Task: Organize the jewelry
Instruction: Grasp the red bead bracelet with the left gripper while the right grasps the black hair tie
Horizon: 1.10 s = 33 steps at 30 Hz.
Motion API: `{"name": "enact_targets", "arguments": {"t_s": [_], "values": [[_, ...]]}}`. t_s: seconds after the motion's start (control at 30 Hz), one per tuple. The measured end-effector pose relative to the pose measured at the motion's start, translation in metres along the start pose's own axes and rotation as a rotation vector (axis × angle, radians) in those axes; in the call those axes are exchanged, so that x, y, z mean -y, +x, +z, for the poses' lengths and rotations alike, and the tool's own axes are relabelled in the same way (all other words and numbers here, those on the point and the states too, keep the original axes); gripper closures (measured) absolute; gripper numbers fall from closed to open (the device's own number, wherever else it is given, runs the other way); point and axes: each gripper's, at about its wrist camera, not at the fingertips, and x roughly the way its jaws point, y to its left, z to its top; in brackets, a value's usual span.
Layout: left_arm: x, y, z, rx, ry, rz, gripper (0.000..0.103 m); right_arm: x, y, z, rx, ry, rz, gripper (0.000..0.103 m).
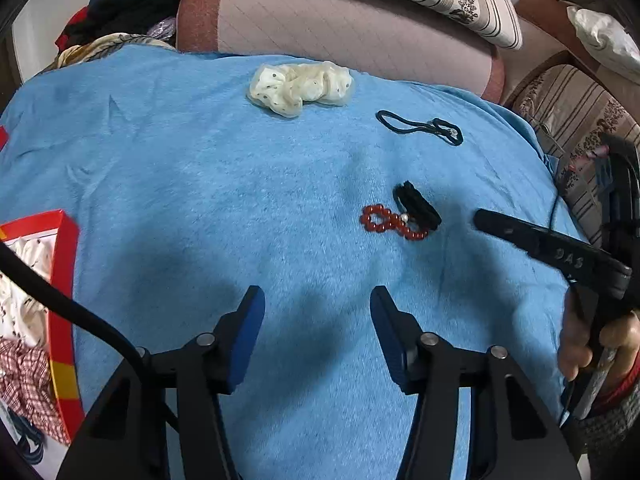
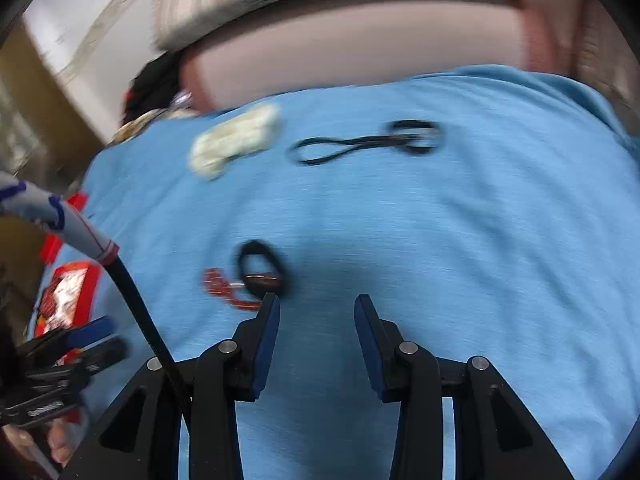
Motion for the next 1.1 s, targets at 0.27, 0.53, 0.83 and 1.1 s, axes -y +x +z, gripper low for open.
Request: {"name": "enact_targets", "arguments": {"t_s": [0.27, 0.53, 0.83, 1.1], "values": [[0.001, 0.016, 0.012, -0.013, -0.002, -0.048, 0.049, -0.007, 0.044, 0.013, -0.056, -0.015, -0.009, 0.092], [0.029, 0.056, 0.040, -0.036, 0.068, -0.122, 0.049, 0.053, 0.014, 0.011, 0.000, 0.123, -0.096, 0.090], [0.059, 0.084, 0.049, -0.058, 0.136, -0.193, 0.054, 0.077, 0.009, 0.006, 0.009, 0.191, -0.037, 0.069], [0.066, 0.091, 0.045, -0.079, 0.146, -0.175, 0.096, 0.063, 0.027, 0.011, 0.010, 0.150, -0.117, 0.090]]}}
